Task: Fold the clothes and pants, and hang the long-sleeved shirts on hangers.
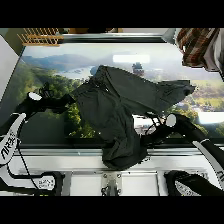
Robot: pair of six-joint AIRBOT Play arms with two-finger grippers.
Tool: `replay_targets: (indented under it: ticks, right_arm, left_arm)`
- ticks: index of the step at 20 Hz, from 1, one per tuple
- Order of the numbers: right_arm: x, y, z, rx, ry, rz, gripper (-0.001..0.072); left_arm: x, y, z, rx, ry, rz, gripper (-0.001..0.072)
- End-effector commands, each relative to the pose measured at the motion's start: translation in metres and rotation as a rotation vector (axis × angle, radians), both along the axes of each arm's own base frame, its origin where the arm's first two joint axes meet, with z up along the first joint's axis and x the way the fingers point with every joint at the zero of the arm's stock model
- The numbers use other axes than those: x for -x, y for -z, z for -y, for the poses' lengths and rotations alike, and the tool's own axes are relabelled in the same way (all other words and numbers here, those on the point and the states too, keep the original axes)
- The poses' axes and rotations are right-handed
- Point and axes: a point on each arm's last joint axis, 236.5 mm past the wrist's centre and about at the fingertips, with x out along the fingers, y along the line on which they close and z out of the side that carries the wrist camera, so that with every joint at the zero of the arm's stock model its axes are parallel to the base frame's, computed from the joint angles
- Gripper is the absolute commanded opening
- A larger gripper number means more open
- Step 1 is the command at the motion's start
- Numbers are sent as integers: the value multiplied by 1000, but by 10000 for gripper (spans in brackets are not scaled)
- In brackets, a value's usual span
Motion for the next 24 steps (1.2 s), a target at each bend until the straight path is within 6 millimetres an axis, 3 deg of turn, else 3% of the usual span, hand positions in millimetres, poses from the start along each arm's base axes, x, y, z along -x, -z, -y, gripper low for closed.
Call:
replay_targets:
  ticks: [1,4,6,7,11,12,14,15,17,20,22,24]
  right_arm:
    - [13,13,-30,-43,-20,-49,580]
    - [17,18,-35,-42,-31,-60,553]
    - [16,18,-35,-42,-31,-57,115]
    - [16,17,-35,-43,-31,-56,71]
    - [14,14,-36,-47,-31,-44,63]
    - [14,12,-36,-49,-31,-39,63]
    - [9,7,-35,-51,-10,-15,63]
    - [3,1,-31,-51,18,4,62]
    - [-14,-14,-2,5,95,47,18]
    - [-38,-52,80,182,229,151,17]
    - [-50,-88,123,247,332,241,17]
    - [-56,-126,155,274,446,339,17]
  left_arm:
    - [-2,10,4,21,-5,-10,675]
    - [1,19,15,22,23,-28,675]
    - [1,23,26,22,49,-35,675]
    - [-1,23,34,26,72,-38,675]
    - [-22,16,67,30,159,-8,673]
    - [-28,15,72,26,168,-1,594]
    - [-38,13,76,30,170,10,159]
    - [-41,9,76,32,170,17,16]
    - [-47,-12,66,48,166,35,16]
    - [-37,-62,30,26,154,97,15]
    - [-4,-83,-1,-77,170,105,15]
    - [51,-92,-17,-162,212,67,16]
